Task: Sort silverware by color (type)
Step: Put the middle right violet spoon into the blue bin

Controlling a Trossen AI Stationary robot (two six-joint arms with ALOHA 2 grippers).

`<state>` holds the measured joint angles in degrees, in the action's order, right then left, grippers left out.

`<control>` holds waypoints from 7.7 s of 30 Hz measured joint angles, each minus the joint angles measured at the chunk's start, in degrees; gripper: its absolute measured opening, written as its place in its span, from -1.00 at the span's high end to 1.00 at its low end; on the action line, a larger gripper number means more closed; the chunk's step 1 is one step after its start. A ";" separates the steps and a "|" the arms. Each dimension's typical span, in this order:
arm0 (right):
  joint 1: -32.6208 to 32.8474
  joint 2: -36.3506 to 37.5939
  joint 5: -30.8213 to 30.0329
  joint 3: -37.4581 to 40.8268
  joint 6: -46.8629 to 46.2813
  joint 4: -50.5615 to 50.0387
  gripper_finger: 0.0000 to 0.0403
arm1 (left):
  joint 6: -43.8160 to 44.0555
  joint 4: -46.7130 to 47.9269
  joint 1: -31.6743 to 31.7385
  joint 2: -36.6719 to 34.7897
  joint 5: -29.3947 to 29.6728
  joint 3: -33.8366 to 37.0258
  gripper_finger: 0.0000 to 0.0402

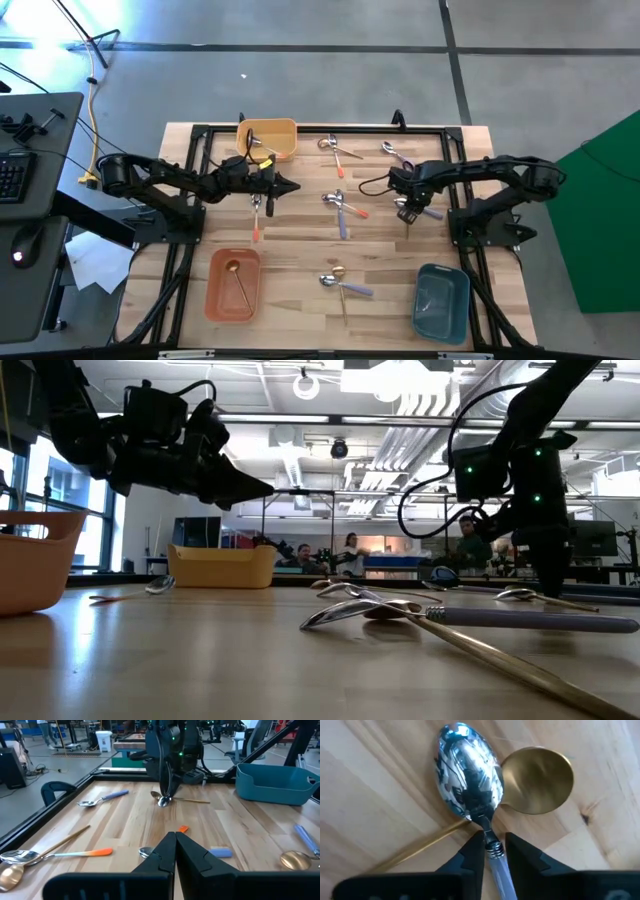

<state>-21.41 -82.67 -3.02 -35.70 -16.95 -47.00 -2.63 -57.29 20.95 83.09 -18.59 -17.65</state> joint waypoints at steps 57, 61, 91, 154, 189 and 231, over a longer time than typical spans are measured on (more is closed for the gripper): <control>5.70 14.08 -0.07 2.52 -14.26 -5.85 0.30 | -5.01 0.37 0.02 0.00 0.37 -0.02 1.00; 5.16 14.04 -0.45 3.85 -14.02 -4.59 0.22 | -5.09 0.36 0.02 0.00 0.37 -0.02 1.00; 5.16 5.70 0.28 5.29 -17.09 -0.11 0.43 | -6.17 -2.30 0.02 0.00 0.36 -0.07 1.00; 13.26 5.76 0.80 5.11 -27.55 -0.59 0.82 | -7.56 -2.63 0.00 0.00 0.37 -0.07 1.00; 71.27 12.92 5.78 -15.67 -111.82 -4.69 0.85 | -7.69 -3.03 0.00 0.00 0.85 -0.08 1.00; 71.82 0.20 13.67 -12.96 -115.64 2.59 0.61 | -5.53 -3.03 0.00 -0.02 1.27 -0.50 1.00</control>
<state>50.41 -82.48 10.65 -48.66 -132.60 -44.41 -8.16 -60.31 20.95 83.07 -17.32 -18.15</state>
